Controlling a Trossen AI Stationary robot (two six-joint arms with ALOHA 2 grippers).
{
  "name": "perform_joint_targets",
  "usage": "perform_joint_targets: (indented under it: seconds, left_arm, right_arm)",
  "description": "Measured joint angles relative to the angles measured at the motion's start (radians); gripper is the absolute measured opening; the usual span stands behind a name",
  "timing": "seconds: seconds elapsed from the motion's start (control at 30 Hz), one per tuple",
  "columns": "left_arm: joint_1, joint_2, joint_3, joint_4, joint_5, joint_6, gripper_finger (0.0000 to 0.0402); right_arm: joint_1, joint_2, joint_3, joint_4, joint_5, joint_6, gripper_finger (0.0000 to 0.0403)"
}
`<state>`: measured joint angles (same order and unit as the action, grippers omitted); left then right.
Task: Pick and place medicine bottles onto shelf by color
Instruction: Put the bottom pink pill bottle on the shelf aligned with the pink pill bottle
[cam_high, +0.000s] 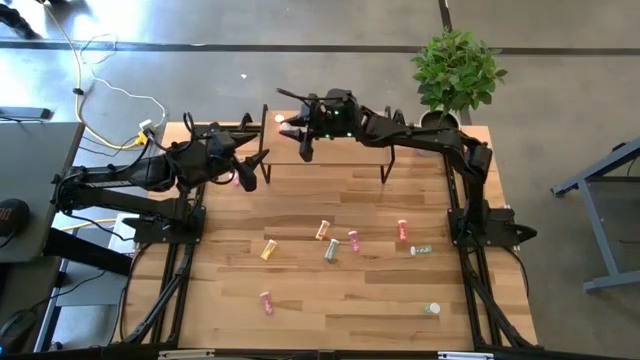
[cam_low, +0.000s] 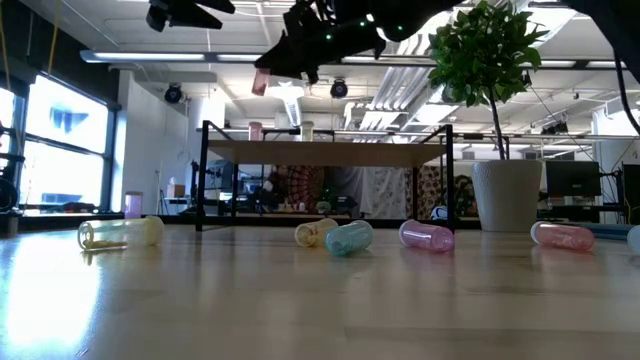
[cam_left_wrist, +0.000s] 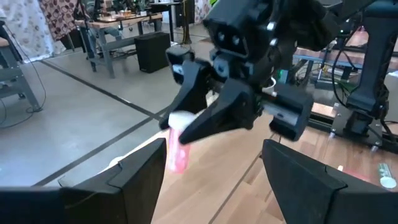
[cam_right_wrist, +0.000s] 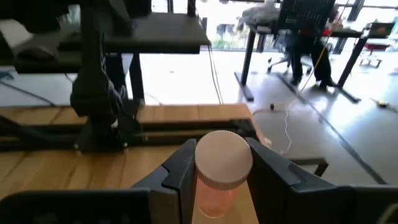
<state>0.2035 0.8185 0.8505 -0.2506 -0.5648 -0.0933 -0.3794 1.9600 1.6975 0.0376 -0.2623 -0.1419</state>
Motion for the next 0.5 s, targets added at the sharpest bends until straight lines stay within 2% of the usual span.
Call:
perform_joint_targets:
  seconds: [0.27,0.5]
  left_arm:
    - [0.000,0.000,0.000,0.000,0.000,0.000,0.0257]
    - [0.000,0.000,0.000,0.000,0.000,0.000,0.0257]
  right_arm:
    - [0.000,0.084,0.107,-0.082,0.004,-0.040,0.0106]
    - [0.000,0.131,0.136,-0.138,0.005,-0.068,0.0106]
